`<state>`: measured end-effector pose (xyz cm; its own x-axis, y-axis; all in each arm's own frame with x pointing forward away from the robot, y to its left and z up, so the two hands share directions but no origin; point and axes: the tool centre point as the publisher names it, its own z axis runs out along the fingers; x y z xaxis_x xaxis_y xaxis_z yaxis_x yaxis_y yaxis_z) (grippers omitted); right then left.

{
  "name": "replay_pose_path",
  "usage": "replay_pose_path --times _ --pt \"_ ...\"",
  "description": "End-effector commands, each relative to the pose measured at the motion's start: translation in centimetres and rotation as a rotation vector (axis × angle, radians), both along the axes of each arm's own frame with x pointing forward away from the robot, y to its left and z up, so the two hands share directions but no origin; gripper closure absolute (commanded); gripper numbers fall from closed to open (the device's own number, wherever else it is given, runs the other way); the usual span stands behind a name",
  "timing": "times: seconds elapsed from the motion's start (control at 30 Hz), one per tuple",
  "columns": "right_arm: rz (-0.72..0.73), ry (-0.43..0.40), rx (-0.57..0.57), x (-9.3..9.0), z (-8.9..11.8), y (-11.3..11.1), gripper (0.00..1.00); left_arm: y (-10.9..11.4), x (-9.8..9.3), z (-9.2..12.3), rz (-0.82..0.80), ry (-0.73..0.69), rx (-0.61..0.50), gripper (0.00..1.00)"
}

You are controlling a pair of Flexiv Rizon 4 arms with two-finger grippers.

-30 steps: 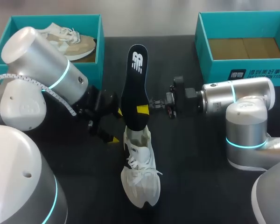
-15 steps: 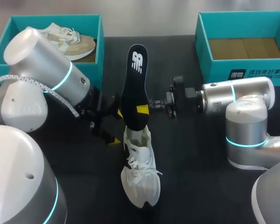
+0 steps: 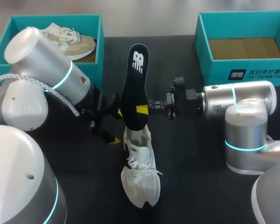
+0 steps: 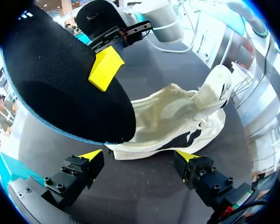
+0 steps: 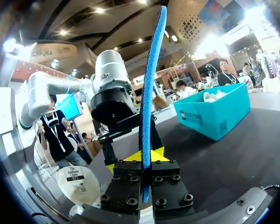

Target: Take the shoe out of the shoebox, open the shoe tongue, remove and reinsert the insole, then place the shoe into the shoebox

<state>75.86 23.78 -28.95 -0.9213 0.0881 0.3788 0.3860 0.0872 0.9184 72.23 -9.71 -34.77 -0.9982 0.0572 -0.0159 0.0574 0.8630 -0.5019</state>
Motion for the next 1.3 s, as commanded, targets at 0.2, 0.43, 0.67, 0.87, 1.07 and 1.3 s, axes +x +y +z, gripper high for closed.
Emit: replay_pose_path --times 0.2,0.43,0.67,0.87,1.07,1.3 --pt "-0.034 0.047 -0.011 -0.3 -0.4 0.6 1.00 0.0 0.0 -0.1 -0.001 0.000 0.000 0.00" --pt "-0.023 0.071 -0.018 -0.6 -1.0 0.5 1.00 0.0 0.0 -0.1 -0.001 0.000 0.000 0.00" --pt "-0.006 0.086 -0.027 -0.7 -1.8 -0.2 1.00 0.0 0.0 -0.1 -0.001 0.000 0.000 0.00" --pt "0.018 0.100 -0.003 -0.7 -2.4 -0.5 1.00 0.0 0.0 -0.1 -0.001 0.000 0.000 0.00" --pt "0.039 0.127 0.010 -0.9 -3.2 -0.7 1.00 0.0 0.0 -0.1 -0.001 0.000 0.000 0.00" --pt "0.057 0.164 0.010 -1.5 -4.0 -0.6 1.00 0.0 0.0 -0.1 -0.001 0.000 0.000 0.00"
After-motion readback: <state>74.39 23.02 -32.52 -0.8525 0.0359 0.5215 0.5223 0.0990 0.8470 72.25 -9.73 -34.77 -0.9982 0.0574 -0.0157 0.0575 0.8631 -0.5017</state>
